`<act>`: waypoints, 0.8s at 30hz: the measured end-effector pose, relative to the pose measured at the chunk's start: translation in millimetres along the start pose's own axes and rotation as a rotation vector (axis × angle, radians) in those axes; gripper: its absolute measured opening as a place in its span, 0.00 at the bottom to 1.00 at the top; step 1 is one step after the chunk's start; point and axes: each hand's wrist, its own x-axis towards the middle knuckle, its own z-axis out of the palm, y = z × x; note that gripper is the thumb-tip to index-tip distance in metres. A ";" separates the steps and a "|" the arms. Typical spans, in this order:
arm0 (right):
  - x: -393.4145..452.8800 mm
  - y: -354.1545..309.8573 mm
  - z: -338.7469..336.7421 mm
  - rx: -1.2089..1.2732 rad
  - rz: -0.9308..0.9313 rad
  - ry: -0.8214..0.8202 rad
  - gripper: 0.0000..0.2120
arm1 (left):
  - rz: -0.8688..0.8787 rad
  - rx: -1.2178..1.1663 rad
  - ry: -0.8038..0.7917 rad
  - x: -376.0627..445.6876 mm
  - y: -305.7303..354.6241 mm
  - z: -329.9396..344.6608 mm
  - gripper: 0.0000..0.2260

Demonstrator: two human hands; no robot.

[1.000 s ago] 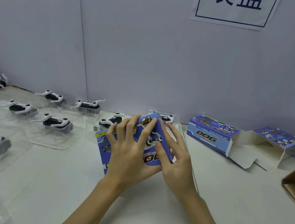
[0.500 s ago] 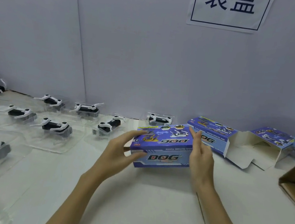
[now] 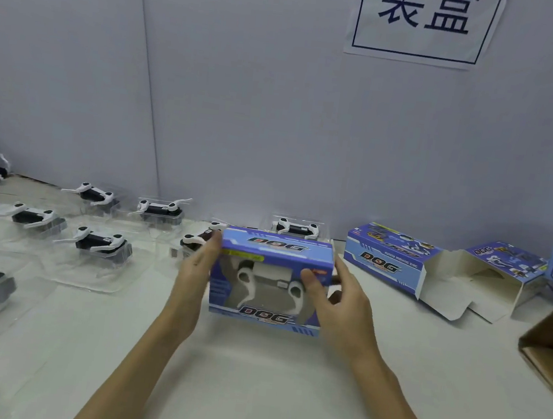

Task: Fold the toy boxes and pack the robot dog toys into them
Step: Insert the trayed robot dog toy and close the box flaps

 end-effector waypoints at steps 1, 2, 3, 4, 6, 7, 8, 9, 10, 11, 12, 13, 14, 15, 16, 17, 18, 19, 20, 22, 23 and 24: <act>1.3 -1.2 -1.5 0.028 0.056 0.033 0.33 | 0.001 0.051 -0.094 -2.4 -1.2 3.5 0.31; 2.4 -1.7 -3.5 0.054 0.118 0.051 0.31 | -0.004 0.105 -0.172 -5.1 -3.5 6.9 0.29; 3.6 -0.7 -5.6 0.080 0.180 0.054 0.29 | -0.009 0.136 -0.227 -7.1 -7.4 10.2 0.27; 4.2 0.8 -7.7 0.105 0.235 0.045 0.27 | -0.020 0.129 -0.258 -9.5 -11.1 14.1 0.25; 4.7 4.5 -9.1 0.115 0.297 0.028 0.27 | -0.040 0.081 -0.255 -13.6 -15.1 20.8 0.24; 4.0 5.5 -8.1 0.102 0.307 0.026 0.27 | -0.048 0.054 -0.237 -14.9 -15.7 23.1 0.25; 2.7 5.3 -6.8 0.087 0.307 0.026 0.27 | -0.052 0.023 -0.217 -15.6 -16.5 24.5 0.25; 1.4 5.2 -5.1 0.077 0.300 0.024 0.28 | -0.058 -0.004 -0.199 -16.3 -16.6 24.9 0.25; -0.3 5.0 -3.6 0.074 0.289 0.018 0.28 | -0.067 -0.023 -0.188 -16.6 -16.2 24.6 0.24; -1.4 5.2 -2.8 0.078 0.283 0.010 0.27 | -0.076 -0.036 -0.185 -15.9 -15.6 23.6 0.22; -1.9 5.2 -3.0 0.089 0.287 0.003 0.27 | -0.086 -0.040 -0.185 -14.5 -15.2 22.6 0.20; -1.3 5.4 -3.8 0.111 0.300 -0.004 0.27 | -0.098 -0.040 -0.180 -13.0 -14.4 21.6 0.17; 0.9 5.0 -5.4 0.149 0.320 -0.015 0.27 | -0.112 -0.043 -0.173 -11.9 -13.3 20.9 0.17; 3.6 4.2 -7.6 0.198 0.346 -0.029 0.28 | -0.129 -0.045 -0.168 -11.0 -12.2 20.5 0.17; 6.2 2.3 -10.8 0.245 0.374 -0.050 0.27 | -0.142 -0.045 -0.171 -10.2 -11.5 20.5 0.19; 8.1 -0.2 -14.4 0.284 0.404 -0.076 0.28 | -0.152 -0.048 -0.180 -9.9 -10.2 20.4 0.21; 9.4 -2.6 -17.6 0.317 0.430 -0.098 0.28 | -0.158 -0.053 -0.188 -9.3 -8.7 20.4 0.23; 10.7 -4.0 -20.0 0.346 0.451 -0.103 0.28 | -0.161 -0.066 -0.192 -8.4 -7.8 20.0 0.25; 11.5 -5.1 -21.6 0.372 0.466 -0.083 0.28 | -0.163 -0.090 -0.182 -6.9 -7.7 19.3 0.27; 12.2 -6.4 -22.6 0.440 0.499 0.004 0.27 | -0.177 -0.133 -0.137 -3.5 -9.1 16.9 0.32; 12.0 -6.9 -22.9 0.474 0.511 0.040 0.26 | -0.189 -0.141 -0.130 -2.2 -11.2 16.5 0.34; 12.1 -7.9 -23.9 0.500 0.519 0.060 0.25 | -0.201 -0.147 -0.142 -1.9 -13.7 17.1 0.36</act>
